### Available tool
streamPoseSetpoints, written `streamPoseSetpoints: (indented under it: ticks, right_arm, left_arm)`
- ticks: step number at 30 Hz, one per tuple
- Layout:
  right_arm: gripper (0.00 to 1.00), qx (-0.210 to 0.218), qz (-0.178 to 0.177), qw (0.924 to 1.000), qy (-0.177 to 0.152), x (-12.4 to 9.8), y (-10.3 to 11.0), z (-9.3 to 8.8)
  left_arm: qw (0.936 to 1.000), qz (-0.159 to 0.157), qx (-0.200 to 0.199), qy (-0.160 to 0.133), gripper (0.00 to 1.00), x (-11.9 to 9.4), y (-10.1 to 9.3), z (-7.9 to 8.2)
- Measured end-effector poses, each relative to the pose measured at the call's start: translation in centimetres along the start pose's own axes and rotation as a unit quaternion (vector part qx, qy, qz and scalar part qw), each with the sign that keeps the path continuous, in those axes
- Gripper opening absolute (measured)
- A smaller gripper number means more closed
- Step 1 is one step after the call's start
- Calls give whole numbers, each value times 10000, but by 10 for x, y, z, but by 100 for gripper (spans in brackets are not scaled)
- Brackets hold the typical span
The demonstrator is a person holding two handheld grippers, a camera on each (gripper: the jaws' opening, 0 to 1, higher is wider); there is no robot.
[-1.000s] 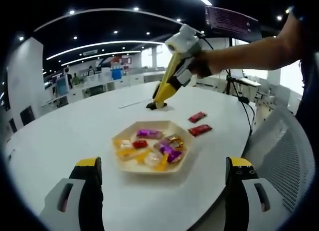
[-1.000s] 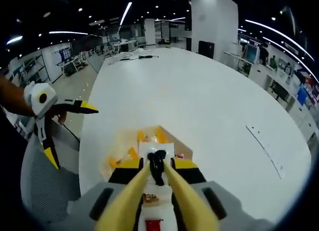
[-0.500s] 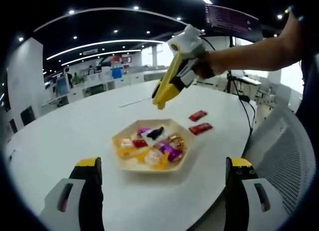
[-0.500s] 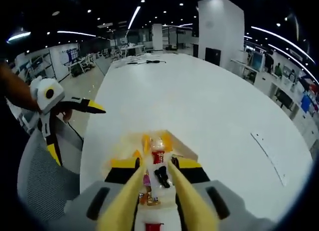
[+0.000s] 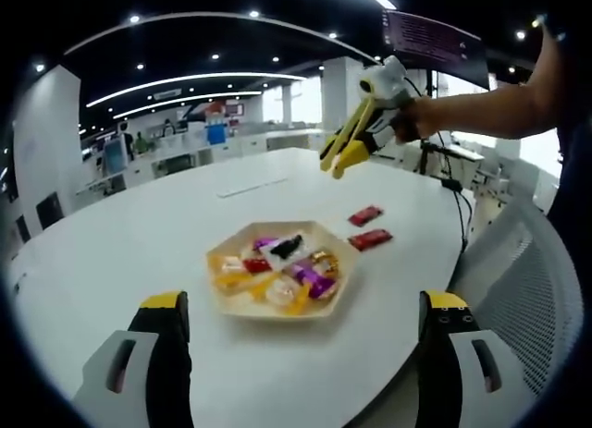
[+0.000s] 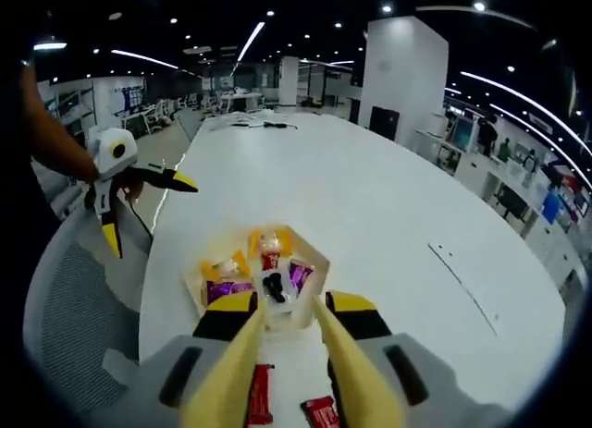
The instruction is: Place the target food into the container with the food tongs after gripping and lifting it, then release it inside without dropping or visibly crushing the food.
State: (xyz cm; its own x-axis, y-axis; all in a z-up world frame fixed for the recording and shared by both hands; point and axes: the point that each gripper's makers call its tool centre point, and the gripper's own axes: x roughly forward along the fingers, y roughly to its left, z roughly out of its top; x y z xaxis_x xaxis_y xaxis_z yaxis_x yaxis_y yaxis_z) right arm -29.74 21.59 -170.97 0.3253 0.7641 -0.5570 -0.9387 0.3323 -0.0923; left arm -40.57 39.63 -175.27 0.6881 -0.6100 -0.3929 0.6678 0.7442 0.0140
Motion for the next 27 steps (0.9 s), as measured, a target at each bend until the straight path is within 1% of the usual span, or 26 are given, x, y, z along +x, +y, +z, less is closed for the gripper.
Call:
streamPoseSetpoints:
  ticks: [2,3,4,5,6,9,10,11,12,13,15,17,21,23,25,27]
  right_arm:
    - [28,-131,52,9999,-22,-11,2,-12]
    - [28,-121,64,9999,-14,-15,2,-17]
    - [28,-138,58,9999,11,-21,1,-25]
    - [28,-138,53,9999,27,-24,0,-31]
    - [28,-44,53,10000,30,-28,-2,-37]
    - [29,-33,-68,10000,9,-38,-9,-47]
    - [29,68,-57,10000,-32,-41,-8,-49]
    - [29,63,-64,10000,-28,-43,-8,-52]
    - [29,39,-85,10000,6,-45,-8,-56]
    - [28,18,-72,9999,96,-47,-8,-63]
    - [28,11,-26,9998,176,-50,-6,-72]
    - [29,46,-91,9998,197,-53,-9,-78]
    - [28,190,-134,9995,206,-58,-15,-87]
    - [27,128,-188,9995,234,-60,-17,-91]
    - [27,180,-159,9994,248,-62,-17,-95]
    - [27,109,-200,9995,227,-64,-21,-97]
  left_arm:
    - [10000,-17,-9,13,99,0,-1,-1]
    - [10000,-23,29,25,99,0,-2,0]
    - [10000,-29,73,45,99,0,-3,-1]
    - [9997,-37,221,82,99,0,-5,-2]
    - [9996,-44,273,98,99,0,-7,-3]
    - [9995,-18,310,15,99,0,-7,1]
    - [9995,-1,325,-9,99,-1,-6,2]
    - [9995,28,320,-19,99,-1,-4,2]
    - [9997,89,236,-8,100,-1,1,2]
    - [9998,107,176,-35,100,-1,3,2]
    - [9998,171,55,-113,100,-4,7,5]
    - [9998,197,9,-102,100,-3,8,4]
    - [9998,160,121,7,100,-1,4,1]
    - [9998,148,125,20,100,-1,4,0]
    - [9998,156,104,19,100,-2,4,0]
    - [9998,156,87,17,100,-2,5,0]
